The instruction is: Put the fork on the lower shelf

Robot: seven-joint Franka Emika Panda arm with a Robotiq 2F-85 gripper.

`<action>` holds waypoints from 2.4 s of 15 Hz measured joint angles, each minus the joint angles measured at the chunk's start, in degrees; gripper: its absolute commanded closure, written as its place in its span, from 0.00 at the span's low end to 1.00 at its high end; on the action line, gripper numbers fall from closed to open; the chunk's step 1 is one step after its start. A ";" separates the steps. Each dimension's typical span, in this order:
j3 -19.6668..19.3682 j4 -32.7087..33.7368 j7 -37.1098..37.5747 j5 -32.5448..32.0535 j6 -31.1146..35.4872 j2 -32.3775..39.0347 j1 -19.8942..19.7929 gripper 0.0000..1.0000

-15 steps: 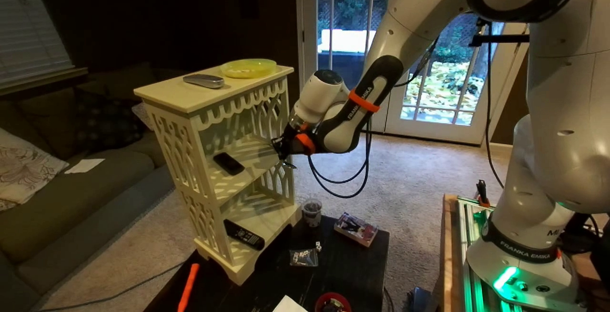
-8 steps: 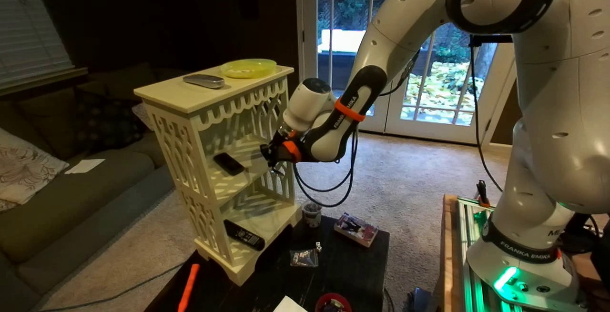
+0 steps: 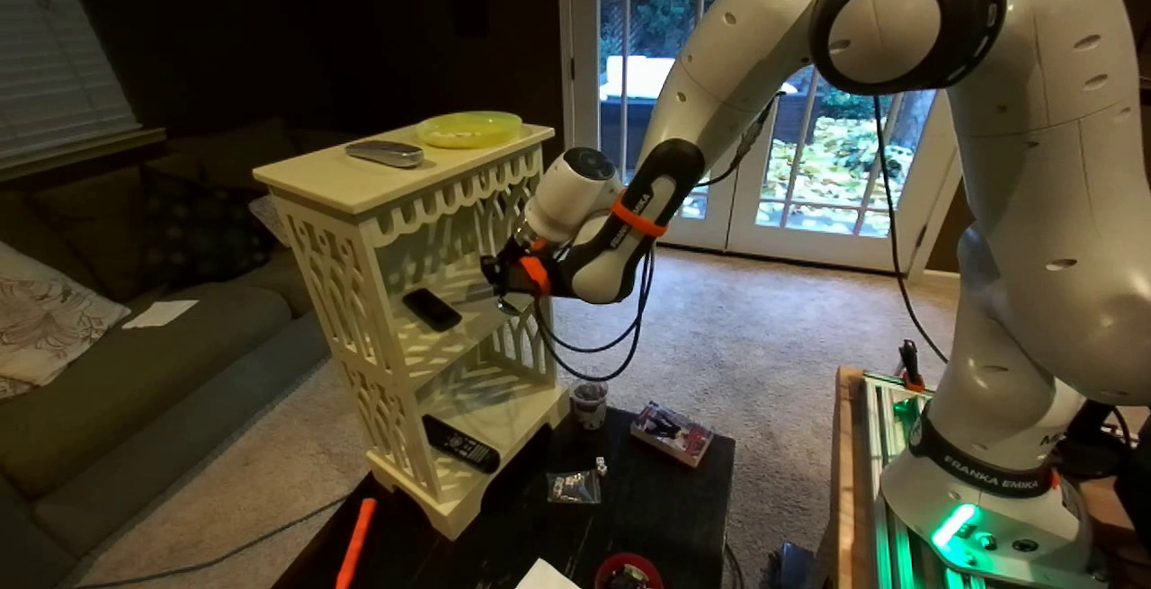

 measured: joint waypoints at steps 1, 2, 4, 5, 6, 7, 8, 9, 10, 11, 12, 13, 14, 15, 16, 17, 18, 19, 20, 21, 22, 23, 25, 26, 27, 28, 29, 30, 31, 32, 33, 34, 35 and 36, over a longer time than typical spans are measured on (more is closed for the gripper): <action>-0.07 1.26 0.21 0.23 0.08 1.18 0.18 0.98; -0.07 2.51 0.45 0.45 0.12 2.41 0.36 0.98; -0.10 5.02 1.15 0.95 0.51 5.02 0.82 0.98; -0.23 6.21 1.48 1.35 1.05 6.33 1.09 0.98; -0.55 7.36 1.76 1.72 1.56 7.60 1.46 0.98; -1.14 8.51 2.05 2.16 2.01 8.83 1.95 0.98; -1.77 9.60 2.32 2.65 2.38 10.00 2.41 0.98; -2.34 10.58 2.59 3.10 2.67 11.05 2.77 0.98; -2.86 11.49 2.89 3.48 2.85 12.01 3.07 0.98; -3.35 12.28 3.16 3.86 2.93 12.88 3.34 0.98; -3.77 13.02 3.45 4.14 2.97 13.68 3.55 0.98; -4.10 13.68 3.70 4.45 3.02 14.43 3.71 0.98; -4.46 14.32 3.98 4.81 3.18 15.13 3.89 0.98; -4.82 14.92 4.19 5.13 3.32 15.84 4.06 0.98; -5.11 15.55 4.34 5.44 3.36 16.46 4.18 0.98; -5.32 16.13 4.46 5.74 3.37 17.07 4.23 0.98; -5.46 16.66 4.57 5.99 3.37 17.57 4.25 0.98; -5.60 17.20 4.69 6.14 3.37 18.08 4.25 0.98; -5.70 17.65 4.92 6.22 3.37 18.57 4.25 0.98; -5.75 18.06 5.17 6.23 3.37 18.99 4.24 0.98; -5.77 18.49 5.36 6.23 3.37 19.41 4.24 0.98; -5.77 18.87 5.43 6.23 3.37 19.81 4.23 0.98; -5.77 19.51 5.44 6.24 3.37 20.23 4.23 0.65; -5.77 19.72 5.44 6.24 3.37 20.37 4.23 0.58; -5.77 19.99 5.44 6.24 3.37 20.59 4.22 0.52; -5.77 20.21 5.44 6.24 3.37 20.83 4.21 0.46; -5.77 20.32 5.45 6.24 3.37 21.01 4.19 0.38; -5.77 20.36 5.45 6.24 3.37 21.13 4.16 0.32; -5.79 20.38 5.45 6.24 3.37 21.15 4.14 0.24; -5.96 20.42 5.53 6.25 3.37 21.14 4.18 0.17; -6.24 20.42 5.71 6.31 3.44 21.14 4.22 0.11; -6.58 20.35 5.95 6.36 3.73 21.08 4.23 0.03; -6.95 20.11 6.09 6.37 4.35 20.90 4.23 0.01; -7.24 19.65 6.11 6.37 5.32 20.61 4.21 0.00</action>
